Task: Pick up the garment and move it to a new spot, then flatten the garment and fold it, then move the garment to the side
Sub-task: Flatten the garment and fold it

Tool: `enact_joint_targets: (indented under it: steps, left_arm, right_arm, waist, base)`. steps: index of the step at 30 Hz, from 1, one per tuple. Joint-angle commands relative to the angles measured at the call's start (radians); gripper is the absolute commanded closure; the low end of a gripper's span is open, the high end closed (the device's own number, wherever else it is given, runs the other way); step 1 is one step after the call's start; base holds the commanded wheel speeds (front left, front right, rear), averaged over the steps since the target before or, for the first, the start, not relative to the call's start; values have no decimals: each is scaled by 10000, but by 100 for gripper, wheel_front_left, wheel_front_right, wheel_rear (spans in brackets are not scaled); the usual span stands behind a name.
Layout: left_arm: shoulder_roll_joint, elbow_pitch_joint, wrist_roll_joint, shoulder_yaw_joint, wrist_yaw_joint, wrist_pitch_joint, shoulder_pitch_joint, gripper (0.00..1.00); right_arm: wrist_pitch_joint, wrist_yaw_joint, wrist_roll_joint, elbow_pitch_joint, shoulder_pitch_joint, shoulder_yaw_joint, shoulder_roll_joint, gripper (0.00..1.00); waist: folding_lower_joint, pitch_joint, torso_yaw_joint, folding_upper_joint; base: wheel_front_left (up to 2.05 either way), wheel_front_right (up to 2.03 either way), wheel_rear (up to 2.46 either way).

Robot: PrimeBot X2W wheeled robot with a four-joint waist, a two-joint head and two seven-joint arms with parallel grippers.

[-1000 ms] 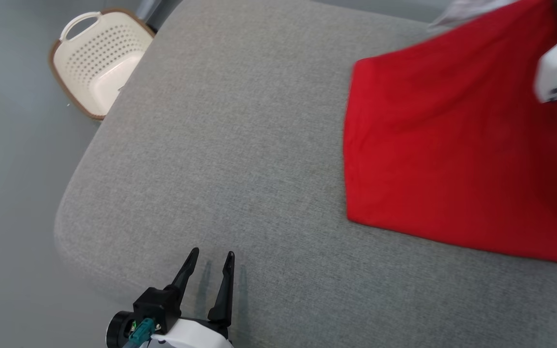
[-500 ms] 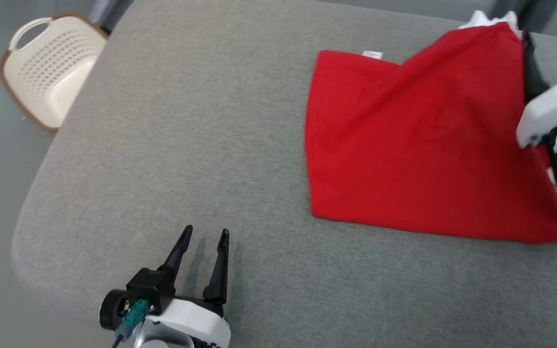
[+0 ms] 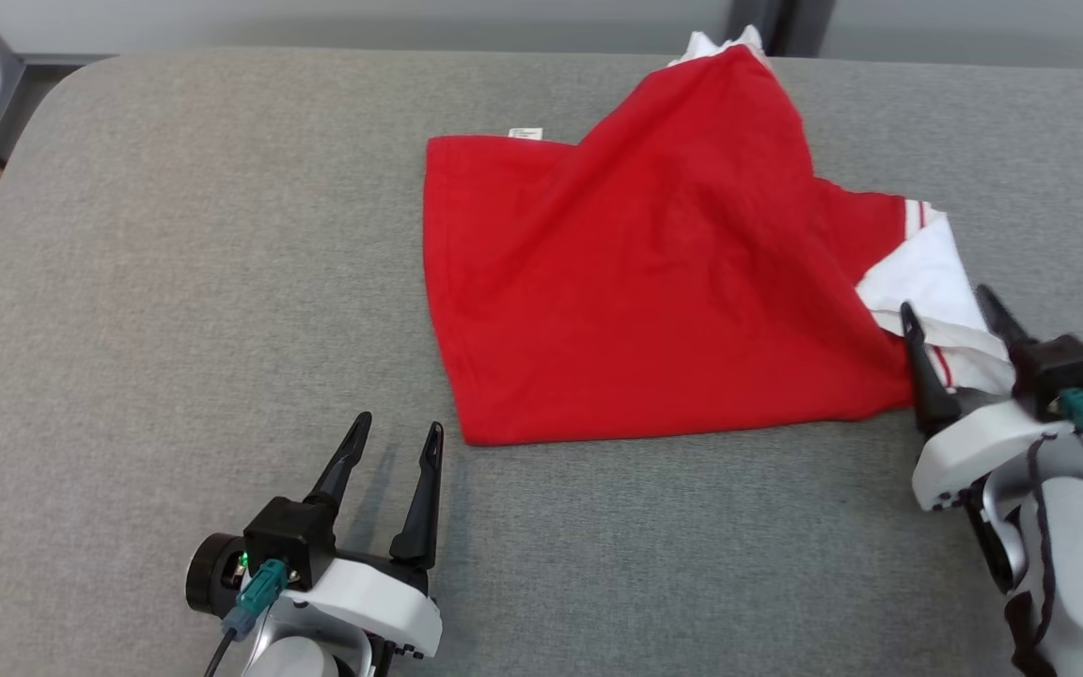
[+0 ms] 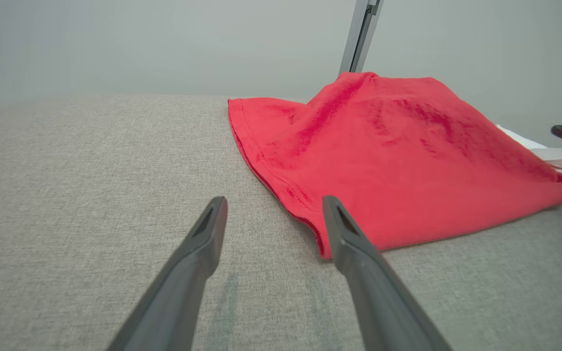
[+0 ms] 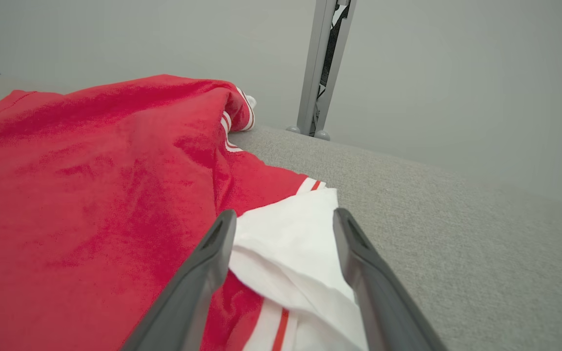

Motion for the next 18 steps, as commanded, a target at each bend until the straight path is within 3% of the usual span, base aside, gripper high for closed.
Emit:
enact_joint_targets:
  steps: [1, 7, 18]
  left_arm:
    - [45, 10, 52, 63, -15, -20, -12, 0]
    - [43, 111, 66, 108, -85, -18, 107, 0]
    - [42, 199, 77, 177, -116, -18, 307, 0]
  right_arm:
    - [-45, -3, 39, -123, 183, 155, -10, 0]
    - [-45, -3, 80, 144, 445, 746, -69, 0]
    - [-46, -3, -688, 1611, -291, 285, -424, 0]
  waist:
    - [0, -115, -252, 0]
    - [0, -182, -372, 0]
    - [0, -186, -24, 0]
  base:
    - [0, 0, 0]
    - [0, 0, 0]
    - [0, 0, 0]
